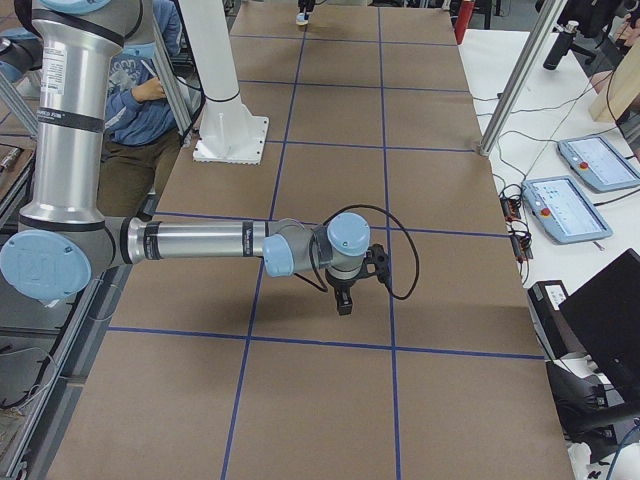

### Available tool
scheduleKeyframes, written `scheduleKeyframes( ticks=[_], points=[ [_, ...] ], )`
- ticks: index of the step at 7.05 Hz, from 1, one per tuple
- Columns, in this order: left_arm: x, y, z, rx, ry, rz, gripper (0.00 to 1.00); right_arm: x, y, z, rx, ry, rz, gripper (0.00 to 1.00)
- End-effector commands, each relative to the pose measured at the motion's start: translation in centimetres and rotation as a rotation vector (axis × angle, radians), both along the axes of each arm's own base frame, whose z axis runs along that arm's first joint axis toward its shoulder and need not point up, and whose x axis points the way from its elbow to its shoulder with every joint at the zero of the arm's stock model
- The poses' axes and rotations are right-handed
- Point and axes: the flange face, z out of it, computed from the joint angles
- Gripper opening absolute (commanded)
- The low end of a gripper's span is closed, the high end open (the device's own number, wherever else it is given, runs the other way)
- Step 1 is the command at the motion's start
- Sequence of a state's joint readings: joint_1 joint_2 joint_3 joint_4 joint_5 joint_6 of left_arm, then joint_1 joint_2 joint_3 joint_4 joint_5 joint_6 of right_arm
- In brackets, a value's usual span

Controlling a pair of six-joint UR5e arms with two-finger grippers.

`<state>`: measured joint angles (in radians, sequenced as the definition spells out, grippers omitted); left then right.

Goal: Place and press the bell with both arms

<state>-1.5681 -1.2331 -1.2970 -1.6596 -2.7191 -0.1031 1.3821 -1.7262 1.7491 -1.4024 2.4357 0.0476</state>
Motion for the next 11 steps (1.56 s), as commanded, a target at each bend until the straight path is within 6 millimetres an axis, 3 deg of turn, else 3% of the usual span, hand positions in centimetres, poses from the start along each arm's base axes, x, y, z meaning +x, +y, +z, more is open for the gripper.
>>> scheduleKeyframes(
  ticks=[1,2,4,7,8,10,11],
  points=[
    [0.6,-4.2,-5.9,0.053,0.001,0.021,0.32,0.0,0.1,0.1,-0.003,-0.001,0.000,1.00],
    [1.2,-7.8,-9.0,0.074,-0.005,0.022,0.33,0.0,0.1,0.1,-0.004,-0.001,0.000,1.00],
    [5.9,-14.9,-17.7,0.125,-0.017,0.067,0.33,0.0,0.1,0.5,-0.012,0.000,0.000,1.00],
    [15.3,-24.6,-30.0,0.168,0.017,0.123,0.36,-0.1,0.0,0.6,-0.015,0.001,-0.002,1.00],
    [19.4,-27.7,-34.9,0.174,0.019,0.142,0.37,-0.1,0.0,0.7,-0.018,0.003,-0.002,1.00],
    [25.9,-30.2,-42.5,0.180,0.027,0.176,0.37,-0.1,0.0,0.9,-0.021,0.002,-0.002,1.00],
    [30.4,-30.3,-46.4,0.183,0.030,0.213,0.37,-0.1,0.0,1.0,-0.021,0.004,-0.003,1.00]
  ],
)
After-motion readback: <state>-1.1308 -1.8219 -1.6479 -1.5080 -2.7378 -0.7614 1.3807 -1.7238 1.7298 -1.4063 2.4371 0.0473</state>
